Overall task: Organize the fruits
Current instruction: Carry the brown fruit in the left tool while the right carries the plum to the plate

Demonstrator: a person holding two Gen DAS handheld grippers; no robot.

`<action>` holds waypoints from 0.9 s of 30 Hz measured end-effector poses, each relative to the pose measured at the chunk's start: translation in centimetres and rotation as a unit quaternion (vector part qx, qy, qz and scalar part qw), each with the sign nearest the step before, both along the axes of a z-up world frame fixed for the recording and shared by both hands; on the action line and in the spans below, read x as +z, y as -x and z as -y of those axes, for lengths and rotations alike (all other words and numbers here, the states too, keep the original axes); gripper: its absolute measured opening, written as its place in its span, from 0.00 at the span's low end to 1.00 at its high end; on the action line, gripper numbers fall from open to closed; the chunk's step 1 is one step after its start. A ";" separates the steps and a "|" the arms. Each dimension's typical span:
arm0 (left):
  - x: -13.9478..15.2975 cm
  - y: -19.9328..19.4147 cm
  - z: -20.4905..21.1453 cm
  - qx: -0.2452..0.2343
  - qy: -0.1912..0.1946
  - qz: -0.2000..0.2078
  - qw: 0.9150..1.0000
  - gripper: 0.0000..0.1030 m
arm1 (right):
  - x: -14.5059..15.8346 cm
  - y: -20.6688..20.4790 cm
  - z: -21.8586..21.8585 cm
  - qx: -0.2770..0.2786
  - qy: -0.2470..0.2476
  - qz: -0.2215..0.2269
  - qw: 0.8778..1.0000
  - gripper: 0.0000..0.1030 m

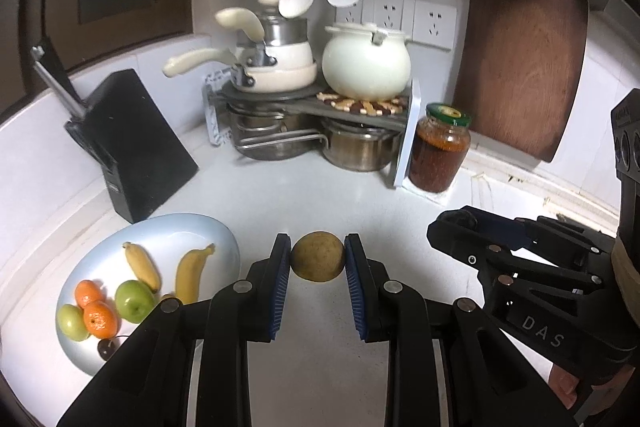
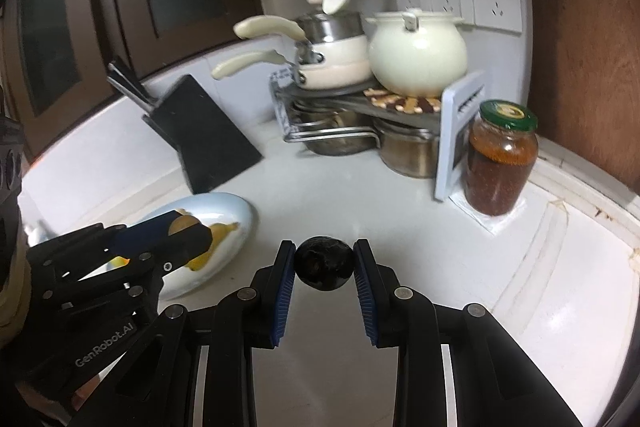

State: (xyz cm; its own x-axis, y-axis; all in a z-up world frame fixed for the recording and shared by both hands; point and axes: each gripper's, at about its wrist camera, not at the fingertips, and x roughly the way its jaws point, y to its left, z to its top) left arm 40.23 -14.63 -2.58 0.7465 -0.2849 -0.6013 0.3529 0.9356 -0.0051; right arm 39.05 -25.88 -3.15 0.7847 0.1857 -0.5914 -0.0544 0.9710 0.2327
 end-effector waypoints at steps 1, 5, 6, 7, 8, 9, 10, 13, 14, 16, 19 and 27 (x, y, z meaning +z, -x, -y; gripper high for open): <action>0.2 0.2 -0.2 0.002 0.001 0.002 1.000 0.27 | 0.2 0.1 -0.1 0.002 -0.002 0.003 1.000 0.30; 1.1 1.1 -1.1 0.011 0.001 0.014 1.000 0.27 | 1.3 0.6 -0.9 0.013 -0.005 0.017 1.000 0.30; 1.4 1.3 -1.2 0.014 -0.001 0.018 1.000 0.27 | 1.5 0.7 -1.1 0.016 -0.006 0.020 1.000 0.30; 1.6 1.5 -1.5 0.019 -0.001 0.023 1.000 0.27 | 1.8 0.8 -1.3 0.018 -0.006 0.023 1.000 0.30; 1.8 1.7 -1.7 0.022 -0.002 0.027 0.999 0.27 | 2.0 0.8 -1.5 0.021 -0.007 0.026 0.999 0.30; 2.0 1.9 -2.0 0.025 -0.004 0.032 0.999 0.27 | 2.1 0.8 -1.7 0.024 -0.008 0.029 0.999 0.30; 2.3 2.1 -2.3 0.029 -0.006 0.037 0.999 0.27 | 2.3 0.8 -2.0 0.027 -0.009 0.031 0.999 0.30; 2.9 2.6 -3.2 0.040 -0.008 0.049 0.998 0.27 | 2.9 0.7 -2.9 0.038 -0.010 0.040 0.998 0.30; 3.1 2.7 -3.6 0.044 -0.008 0.054 0.998 0.27 | 3.0 0.7 -3.1 0.040 -0.011 0.042 0.998 0.30; 3.4 3.0 -4.2 0.051 -0.009 0.060 0.997 0.27 | 3.3 0.6 -3.7 0.047 -0.012 0.046 0.998 0.30; 3.9 3.2 -5.3 0.063 -0.009 0.067 0.996 0.27 | 3.6 0.4 -4.7 0.059 -0.013 0.052 0.997 0.30; 4.4 3.5 -8.6 0.099 -0.013 0.075 0.992 0.27 | 4.0 -0.7 -7.8 0.092 -0.016 0.059 0.994 0.30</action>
State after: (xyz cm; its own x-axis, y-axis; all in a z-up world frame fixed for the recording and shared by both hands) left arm 36.78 -6.02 1.78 0.8678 -0.1090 -0.4848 0.1570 0.9858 0.0593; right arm 39.78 -18.06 0.81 0.7994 0.3499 -0.4885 -0.2590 0.9342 0.2452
